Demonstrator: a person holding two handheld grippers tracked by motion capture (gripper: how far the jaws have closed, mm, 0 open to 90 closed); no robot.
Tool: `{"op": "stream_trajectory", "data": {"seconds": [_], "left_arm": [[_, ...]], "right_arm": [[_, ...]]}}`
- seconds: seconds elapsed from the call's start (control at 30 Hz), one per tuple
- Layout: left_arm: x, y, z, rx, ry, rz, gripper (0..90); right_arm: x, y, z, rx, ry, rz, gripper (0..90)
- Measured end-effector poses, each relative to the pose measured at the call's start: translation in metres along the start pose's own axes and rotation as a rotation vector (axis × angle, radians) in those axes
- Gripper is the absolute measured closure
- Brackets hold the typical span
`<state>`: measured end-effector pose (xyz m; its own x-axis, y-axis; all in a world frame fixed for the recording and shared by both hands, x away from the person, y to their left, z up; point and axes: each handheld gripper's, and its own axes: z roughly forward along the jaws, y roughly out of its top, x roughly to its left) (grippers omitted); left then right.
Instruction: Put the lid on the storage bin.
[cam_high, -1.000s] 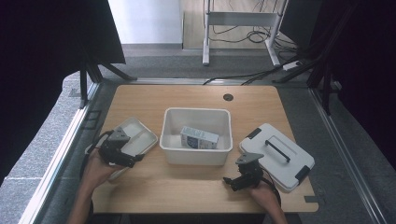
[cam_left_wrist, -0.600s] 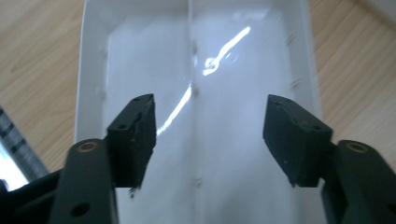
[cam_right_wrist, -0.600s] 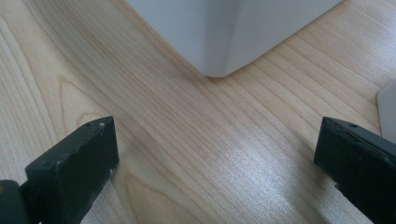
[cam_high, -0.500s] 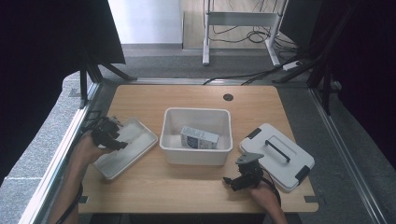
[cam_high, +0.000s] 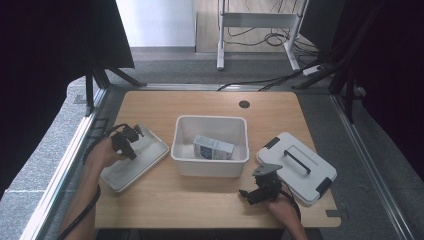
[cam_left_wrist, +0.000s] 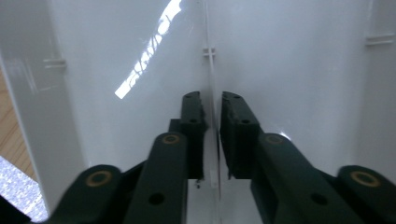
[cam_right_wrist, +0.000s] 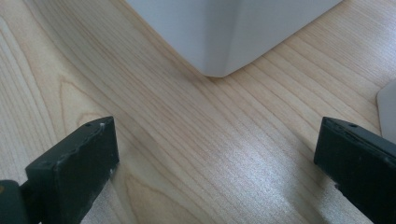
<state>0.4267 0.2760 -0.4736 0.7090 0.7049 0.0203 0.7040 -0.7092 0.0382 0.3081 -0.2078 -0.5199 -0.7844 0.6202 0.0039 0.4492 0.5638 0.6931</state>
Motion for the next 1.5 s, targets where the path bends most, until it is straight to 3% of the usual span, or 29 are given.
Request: {"op": "stream_trajectory", "data": {"seconds": [0.07,0.17,0.23,0.33,0.5,0.67,0.87,1.13,1.3,1.5], "left_arm": [[-0.002,0.003,0.001,0.014,0.006,0.009,86.8],[0.000,0.005,0.001,0.015,-0.017,0.003,88.7],[-0.001,0.006,0.000,0.022,0.005,0.020,89.3],[0.000,0.007,-0.005,0.018,-0.009,0.038,89.4],[0.000,0.006,-0.024,0.012,-0.007,0.123,89.3],[-0.001,0.000,-0.051,-0.008,0.009,0.241,89.2],[-0.002,-0.006,-0.082,-0.006,0.016,0.328,89.2],[-0.005,-0.009,-0.121,-0.053,0.029,0.445,89.2],[-0.015,0.002,-0.139,-0.063,0.030,0.514,89.2],[-0.034,0.029,-0.152,-0.082,0.023,0.588,89.2]], "right_arm": [[0.000,0.000,0.000,0.000,0.000,0.000,0.0],[0.000,0.000,0.000,0.000,0.000,0.000,0.0],[0.000,0.000,0.000,0.000,0.000,0.000,0.0],[0.000,0.000,0.000,0.000,0.000,0.000,0.0],[0.000,0.000,0.000,0.000,0.000,0.000,0.0],[0.000,0.000,0.000,0.000,0.000,0.000,0.0],[0.000,0.000,0.000,0.000,-0.001,0.001,0.0],[0.000,0.000,0.000,-0.001,-0.001,0.000,0.0],[0.000,0.000,0.000,-0.001,-0.001,-0.001,0.0],[0.000,0.000,0.000,-0.002,-0.002,0.001,0.0]]}}
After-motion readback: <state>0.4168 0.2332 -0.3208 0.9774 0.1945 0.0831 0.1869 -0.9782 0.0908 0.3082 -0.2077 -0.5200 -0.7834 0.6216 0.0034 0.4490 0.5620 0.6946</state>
